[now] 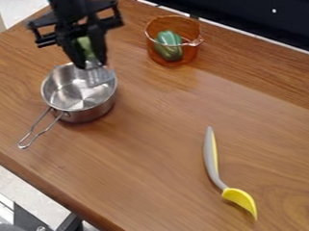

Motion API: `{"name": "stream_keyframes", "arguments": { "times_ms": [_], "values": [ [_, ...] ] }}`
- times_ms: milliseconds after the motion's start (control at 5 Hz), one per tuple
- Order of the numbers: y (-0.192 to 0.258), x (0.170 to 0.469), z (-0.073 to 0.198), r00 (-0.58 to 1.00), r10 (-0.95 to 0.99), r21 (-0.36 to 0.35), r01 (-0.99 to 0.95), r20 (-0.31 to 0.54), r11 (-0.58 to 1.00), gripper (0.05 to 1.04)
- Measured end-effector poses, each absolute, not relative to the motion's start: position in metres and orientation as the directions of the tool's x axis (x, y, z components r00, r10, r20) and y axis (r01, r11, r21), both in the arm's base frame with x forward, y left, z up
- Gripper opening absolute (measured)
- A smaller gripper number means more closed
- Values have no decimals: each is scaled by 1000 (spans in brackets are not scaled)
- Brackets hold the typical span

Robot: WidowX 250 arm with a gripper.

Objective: Move the green spatula to the top right side of the table

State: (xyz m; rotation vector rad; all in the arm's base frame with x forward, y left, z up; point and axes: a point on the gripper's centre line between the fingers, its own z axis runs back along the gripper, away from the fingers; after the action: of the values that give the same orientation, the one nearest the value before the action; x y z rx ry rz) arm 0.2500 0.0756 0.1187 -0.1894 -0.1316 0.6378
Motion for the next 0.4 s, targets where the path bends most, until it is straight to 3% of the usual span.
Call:
{"name": "stream_keyframes", "arguments": {
  "times_ms": [400],
  "values": [
    [29, 222, 104, 912, 386, -173, -361, 137, 916, 306]
  ]
}}
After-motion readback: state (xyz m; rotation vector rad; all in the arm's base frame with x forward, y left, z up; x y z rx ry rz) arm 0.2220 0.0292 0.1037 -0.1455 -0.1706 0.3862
